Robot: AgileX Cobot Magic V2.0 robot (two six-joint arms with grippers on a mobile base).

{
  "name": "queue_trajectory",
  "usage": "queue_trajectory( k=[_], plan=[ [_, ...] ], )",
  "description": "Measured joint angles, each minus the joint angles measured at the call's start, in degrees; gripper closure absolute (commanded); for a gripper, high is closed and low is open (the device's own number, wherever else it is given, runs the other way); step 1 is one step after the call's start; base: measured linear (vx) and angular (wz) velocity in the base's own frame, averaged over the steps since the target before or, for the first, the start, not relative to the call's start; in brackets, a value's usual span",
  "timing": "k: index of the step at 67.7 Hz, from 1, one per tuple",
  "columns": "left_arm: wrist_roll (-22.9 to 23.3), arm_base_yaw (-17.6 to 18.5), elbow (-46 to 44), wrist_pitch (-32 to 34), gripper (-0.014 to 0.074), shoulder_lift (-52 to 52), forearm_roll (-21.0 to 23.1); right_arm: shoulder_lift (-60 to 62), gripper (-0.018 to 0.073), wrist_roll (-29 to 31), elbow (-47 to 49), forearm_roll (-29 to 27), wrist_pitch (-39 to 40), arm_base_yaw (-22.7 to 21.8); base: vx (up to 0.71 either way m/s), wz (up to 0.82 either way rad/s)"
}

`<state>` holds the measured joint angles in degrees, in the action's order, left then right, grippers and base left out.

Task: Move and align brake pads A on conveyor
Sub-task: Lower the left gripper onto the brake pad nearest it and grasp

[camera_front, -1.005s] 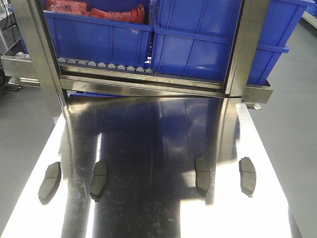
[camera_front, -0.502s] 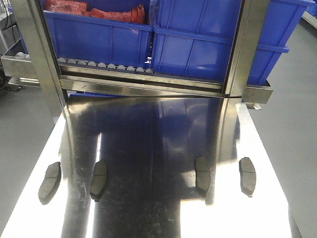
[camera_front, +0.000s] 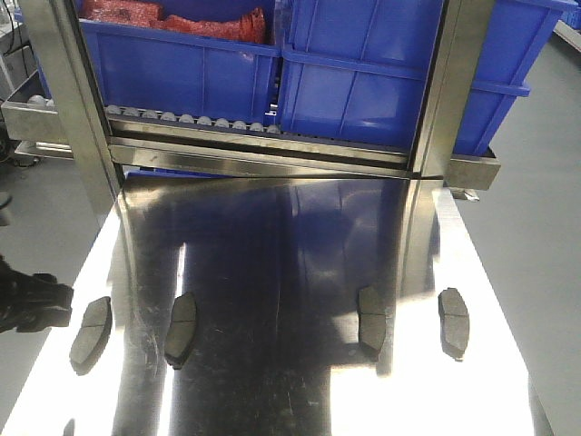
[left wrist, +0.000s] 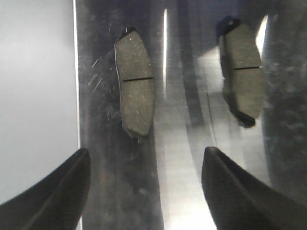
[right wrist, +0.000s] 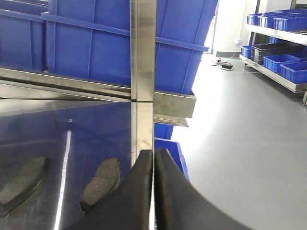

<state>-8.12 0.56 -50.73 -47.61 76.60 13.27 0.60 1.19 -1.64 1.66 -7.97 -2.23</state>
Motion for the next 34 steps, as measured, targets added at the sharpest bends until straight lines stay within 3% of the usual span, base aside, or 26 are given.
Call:
queue_trajectory(
  k=[18, 34],
  plan=[
    [1.4, 4.7, -5.2, 2.0, 0.0111, 12.0, -3.1, 0.0, 0.0571, 0.0, 0.0, 0.0, 0.0, 0.0, 0.00, 0.00],
    [4.0, 5.3, -8.4, 2.9, 0.0111, 19.2, -4.7, 0.0, 0.0571, 0.0, 0.0, 0.0, 0.0, 0.0, 0.00, 0.00]
  ],
)
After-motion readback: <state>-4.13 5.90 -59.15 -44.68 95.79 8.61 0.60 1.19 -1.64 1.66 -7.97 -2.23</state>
